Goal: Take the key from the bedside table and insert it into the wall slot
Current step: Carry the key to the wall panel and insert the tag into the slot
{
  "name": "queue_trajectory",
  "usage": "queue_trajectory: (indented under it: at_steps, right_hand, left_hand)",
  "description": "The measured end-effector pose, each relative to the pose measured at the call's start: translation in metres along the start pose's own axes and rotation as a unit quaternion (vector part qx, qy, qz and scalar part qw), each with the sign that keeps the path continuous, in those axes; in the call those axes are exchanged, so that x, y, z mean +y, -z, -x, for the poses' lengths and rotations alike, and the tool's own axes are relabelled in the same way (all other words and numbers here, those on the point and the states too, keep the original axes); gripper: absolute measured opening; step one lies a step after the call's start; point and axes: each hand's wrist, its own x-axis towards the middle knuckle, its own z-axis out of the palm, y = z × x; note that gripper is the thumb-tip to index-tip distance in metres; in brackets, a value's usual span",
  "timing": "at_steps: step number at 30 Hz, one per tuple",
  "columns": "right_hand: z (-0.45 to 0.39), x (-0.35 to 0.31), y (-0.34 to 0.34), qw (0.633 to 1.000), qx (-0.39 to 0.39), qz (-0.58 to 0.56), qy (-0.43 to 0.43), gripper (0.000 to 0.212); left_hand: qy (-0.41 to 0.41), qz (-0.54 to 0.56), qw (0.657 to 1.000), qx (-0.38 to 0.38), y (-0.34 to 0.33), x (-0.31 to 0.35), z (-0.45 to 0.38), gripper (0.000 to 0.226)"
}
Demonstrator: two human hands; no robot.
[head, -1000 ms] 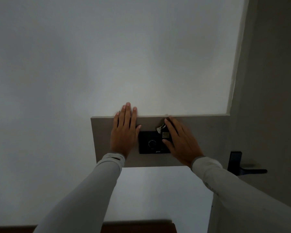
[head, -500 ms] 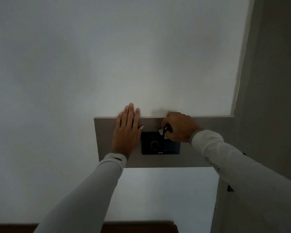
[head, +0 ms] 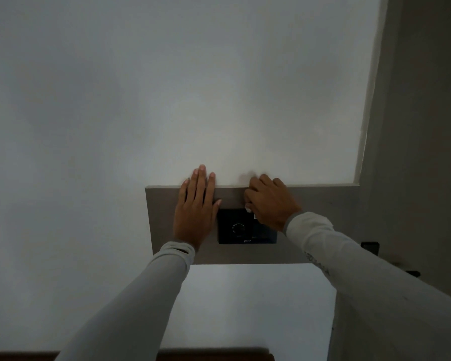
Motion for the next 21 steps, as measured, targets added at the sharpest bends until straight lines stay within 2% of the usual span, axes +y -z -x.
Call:
queue_trajectory:
  at_steps: [3,7,11,15,21]
  right_hand:
    - [-0.006,-0.001,0.004,0.994,0.022,-0.094,-0.06,0.018]
    - [-0.014,-0.003,0.009,0.96,0.02,-0.247,-0.128,0.018]
    - [-0.006,0.0,0.006,0.967,0.0,-0.23,-0.111,0.017]
    - [0.011,0.006,0.007,0.968,0.061,-0.233,-0.064,0.031]
    - [0.034,0.003,-0.007,0.975,0.14,-0.169,-0.024,0.027]
  left_hand:
    - [0.0,-0.001,1.0,-0.001,0.0,0.0,0.0,0.064]
    - [-0.001,-0.002,1.0,-0.005,0.001,-0.001,0.0,0.064]
    - [-0.001,-0.002,1.0,-0.006,0.001,-0.001,-0.001,0.065]
    - [-0.001,-0.002,1.0,-0.012,0.002,-0.001,0.0,0.066]
    - [0.004,0.002,1.0,-0.011,0.003,0.0,-0.001,0.064]
